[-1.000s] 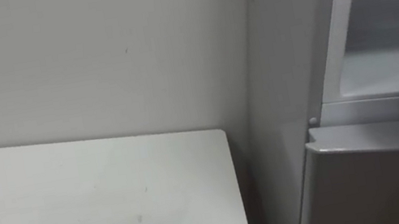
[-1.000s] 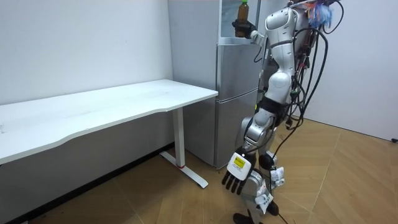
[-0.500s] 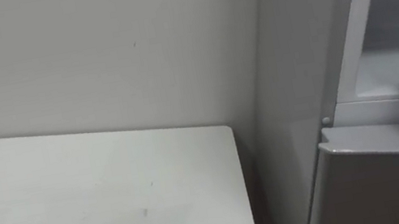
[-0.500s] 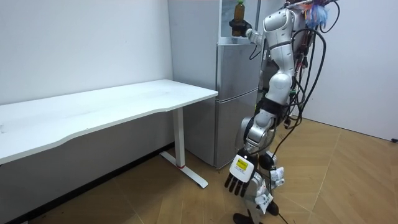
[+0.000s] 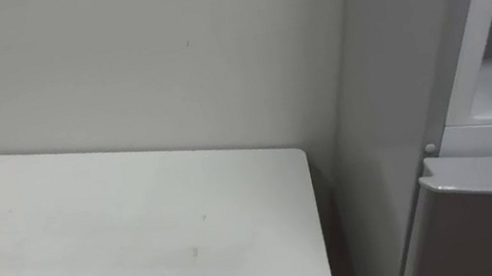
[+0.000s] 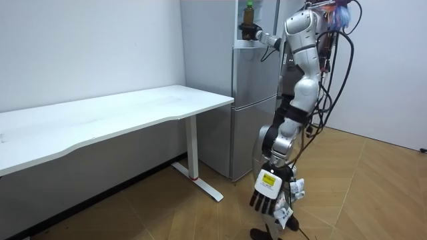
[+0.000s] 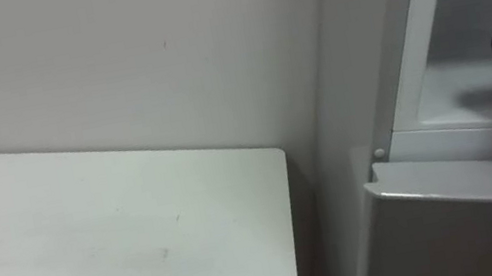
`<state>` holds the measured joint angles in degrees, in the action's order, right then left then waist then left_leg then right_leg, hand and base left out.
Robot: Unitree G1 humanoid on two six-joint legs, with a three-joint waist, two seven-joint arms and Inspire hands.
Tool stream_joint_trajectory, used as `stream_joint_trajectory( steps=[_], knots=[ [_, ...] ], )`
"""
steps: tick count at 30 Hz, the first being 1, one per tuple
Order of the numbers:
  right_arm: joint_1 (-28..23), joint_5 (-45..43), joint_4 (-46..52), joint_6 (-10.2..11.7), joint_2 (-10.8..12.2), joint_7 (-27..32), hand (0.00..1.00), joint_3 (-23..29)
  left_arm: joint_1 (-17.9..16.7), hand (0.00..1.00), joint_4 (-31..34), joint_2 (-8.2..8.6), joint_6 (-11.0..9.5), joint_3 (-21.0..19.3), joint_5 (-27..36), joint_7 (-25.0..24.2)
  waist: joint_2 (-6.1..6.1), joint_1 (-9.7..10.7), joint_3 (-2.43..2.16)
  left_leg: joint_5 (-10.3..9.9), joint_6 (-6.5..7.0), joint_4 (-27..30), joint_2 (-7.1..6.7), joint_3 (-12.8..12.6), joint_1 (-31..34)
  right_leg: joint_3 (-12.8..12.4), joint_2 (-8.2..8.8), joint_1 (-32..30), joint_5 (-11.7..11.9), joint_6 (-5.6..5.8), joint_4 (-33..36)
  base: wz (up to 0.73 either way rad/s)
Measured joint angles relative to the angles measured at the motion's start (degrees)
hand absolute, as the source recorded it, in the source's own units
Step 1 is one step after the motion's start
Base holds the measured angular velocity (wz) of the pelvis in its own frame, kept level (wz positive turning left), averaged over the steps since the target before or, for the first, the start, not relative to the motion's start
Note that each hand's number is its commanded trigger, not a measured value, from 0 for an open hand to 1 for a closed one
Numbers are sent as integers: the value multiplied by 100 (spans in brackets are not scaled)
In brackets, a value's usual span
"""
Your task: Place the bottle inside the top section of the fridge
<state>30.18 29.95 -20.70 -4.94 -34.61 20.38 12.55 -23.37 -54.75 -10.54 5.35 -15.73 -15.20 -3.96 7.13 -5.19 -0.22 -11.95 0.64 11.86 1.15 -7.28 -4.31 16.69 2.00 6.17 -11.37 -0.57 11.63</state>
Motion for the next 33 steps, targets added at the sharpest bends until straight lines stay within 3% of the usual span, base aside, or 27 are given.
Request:
stream_joint_trajectory(
  steps=[6, 12, 19, 20, 25, 30, 31, 32, 33],
  knots=[
    [59, -21, -320, -16, -34, -256, 100, -189, -2, 0, -32, -8, 48, -5, -7, 0, 71, -115, -7, -12, 1, 26, -11, 133, 13, 167, 22, 115, 0, 1, -3, 10],
    [145, -101, -601, -48, -176, -227, 100, -266, -60, 0, -44, -70, 111, -237, -2, 0, 72, -324, -13, -13, -2, 86, -15, 212, 78, 250, 22, 118, -1, 1, -3, 7],
    [150, -129, -633, -52, -265, -216, 100, -357, -257, 0, -95, -97, 167, -250, 3, 0, 31, -396, -9, 1, -5, 88, -81, 346, 84, 375, 36, 162, -2, 1, -5, 9],
    [150, -126, -684, -18, -305, -216, 100, -405, -274, 0, -96, -98, 167, -250, 10, 0, 1, -408, 4, 1, -5, 90, -82, 358, 73, 392, 38, 184, -2, 1, -17, 6],
    [150, -127, -791, 28, -395, -156, 100, -461, -277, 0, -164, -111, 162, -250, 216, 0, -8, -446, -11, 5, -10, 105, -93, 442, 117, 469, 40, 216, -2, 2, -97, 7],
    [157, -102, -1054, 260, -410, -47, 100, -464, -305, 0, -216, -117, 161, -245, 218, 0, -52, -493, 0, 4, -11, 173, -100, 506, 159, 584, 41, 249, -2, 2, -98, 9],
    [162, -105, -1080, 266, -417, -51, 65, -464, -307, 0, -216, -119, 162, -246, 217, 0, -60, -501, 3, 4, -11, 176, -96, 516, 159, 589, 40, 254, -2, 2, -100, 6],
    [179, -106, -1172, 331, -419, -55, 19, -464, -312, 0, -217, -119, 162, -246, 218, 0, -78, -511, 4, 3, -12, 188, -92, 539, 160, 597, 42, 266, -2, 2, -104, 9],
    [182, -104, -1268, 430, -424, -60, 0, -469, -312, 0, -217, -121, 161, -246, 215, 0, -90, -525, 7, 3, -11, 198, -86, 567, 159, 612, 46, 287, -2, 2, -107, 8]
  ],
)
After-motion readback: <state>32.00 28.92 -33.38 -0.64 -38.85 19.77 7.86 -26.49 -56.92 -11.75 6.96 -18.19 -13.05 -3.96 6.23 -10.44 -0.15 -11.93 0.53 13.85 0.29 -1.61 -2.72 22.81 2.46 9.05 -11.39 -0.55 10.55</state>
